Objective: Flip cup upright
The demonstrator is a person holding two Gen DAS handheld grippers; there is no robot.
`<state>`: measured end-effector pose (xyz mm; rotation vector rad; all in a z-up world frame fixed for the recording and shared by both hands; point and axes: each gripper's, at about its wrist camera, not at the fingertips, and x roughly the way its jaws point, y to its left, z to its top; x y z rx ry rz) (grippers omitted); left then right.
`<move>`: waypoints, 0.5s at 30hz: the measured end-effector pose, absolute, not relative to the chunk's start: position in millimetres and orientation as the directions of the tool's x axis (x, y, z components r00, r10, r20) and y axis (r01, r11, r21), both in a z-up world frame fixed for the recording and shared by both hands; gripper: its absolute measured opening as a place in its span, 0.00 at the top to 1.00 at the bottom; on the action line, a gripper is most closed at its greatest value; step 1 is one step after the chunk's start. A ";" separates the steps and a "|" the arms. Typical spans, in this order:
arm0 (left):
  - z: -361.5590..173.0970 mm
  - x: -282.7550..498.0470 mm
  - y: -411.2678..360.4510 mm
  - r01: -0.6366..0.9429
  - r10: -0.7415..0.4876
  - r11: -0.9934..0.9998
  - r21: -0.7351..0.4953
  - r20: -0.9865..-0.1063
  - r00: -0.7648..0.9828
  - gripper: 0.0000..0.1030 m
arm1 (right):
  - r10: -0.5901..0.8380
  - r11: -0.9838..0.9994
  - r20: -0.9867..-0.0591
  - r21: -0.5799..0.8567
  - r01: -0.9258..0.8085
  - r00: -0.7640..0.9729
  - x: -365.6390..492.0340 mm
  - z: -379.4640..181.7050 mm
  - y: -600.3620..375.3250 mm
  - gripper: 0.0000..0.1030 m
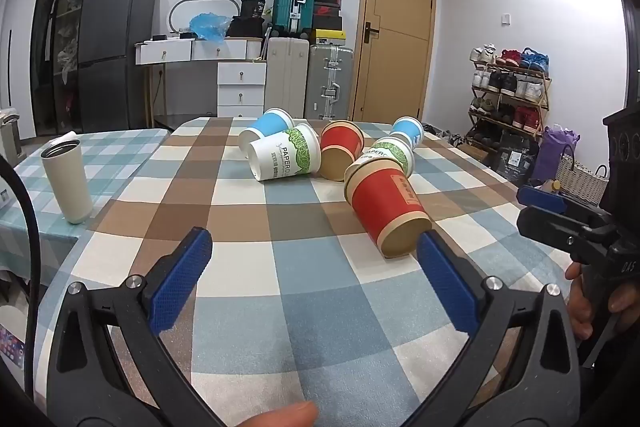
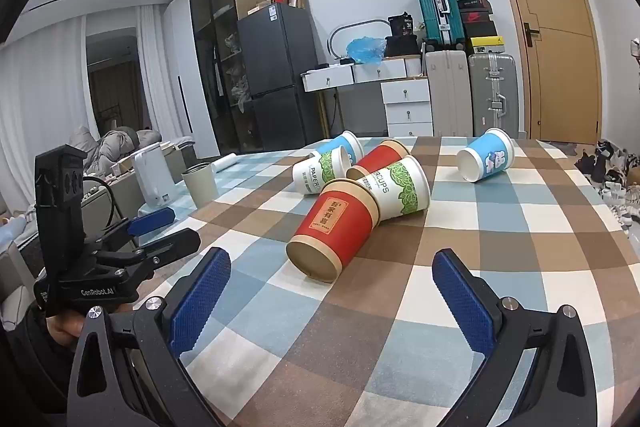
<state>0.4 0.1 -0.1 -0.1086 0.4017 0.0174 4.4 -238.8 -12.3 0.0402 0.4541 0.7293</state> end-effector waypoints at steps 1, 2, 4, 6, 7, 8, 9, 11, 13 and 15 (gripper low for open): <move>-0.1 0.3 0.2 -0.039 -0.004 0.994 -0.104 -0.388 0.922 0.01 | 0.648 0.751 -0.393 0.188 -0.633 0.652 4.7 -12.5 -238.6 0.00; -0.1 0.4 0.1 -0.039 -0.003 0.994 -0.101 -0.388 0.922 0.01 | 0.648 0.751 -0.393 0.188 -0.633 0.653 4.8 -12.6 -238.6 0.00; -0.2 0.6 -0.1 -0.037 -0.003 0.995 -0.095 -0.386 0.922 0.01 | 0.649 0.750 -0.393 0.190 -0.633 0.651 5.3 -12.8 -238.9 0.00; -0.2 1.4 0.3 -0.035 -0.002 0.995 -0.089 -0.386 0.923 0.01 | 0.648 0.751 -0.390 0.186 -0.633 0.654 4.7 -12.9 -239.0 0.00; -0.2 2.0 0.8 -0.034 -0.002 0.996 -0.087 -0.386 0.922 0.01 | 0.648 0.751 -0.390 0.187 -0.633 0.654 4.8 -13.0 -239.0 0.00; -0.2 2.6 1.5 -0.033 -0.003 0.996 -0.087 -0.386 0.923 0.01 | 0.649 0.751 -0.391 0.187 -0.634 0.653 4.9 -13.1 -238.9 0.00; -0.1 -0.2 -0.2 -0.035 -0.003 0.995 -0.094 -0.383 0.924 0.01 | 0.648 0.752 -0.389 0.186 -0.633 0.655 4.8 -13.1 -239.1 0.00; -0.1 0.2 1.5 -0.036 -0.003 0.995 -0.096 -0.384 0.923 0.01 | 0.648 0.751 -0.388 0.186 -0.633 0.655 4.7 -13.0 -239.2 0.00; 0.0 0.7 3.6 -0.035 -0.005 0.995 -0.098 -0.384 0.923 0.01 | 0.648 0.751 -0.387 0.185 -0.634 0.655 4.2 -12.8 -239.5 0.00; -0.3 -0.9 -1.3 -0.036 0.001 0.996 -0.087 -0.380 0.925 0.01 | 0.649 0.751 -0.387 0.185 -0.634 0.656 3.7 -12.6 -239.8 0.00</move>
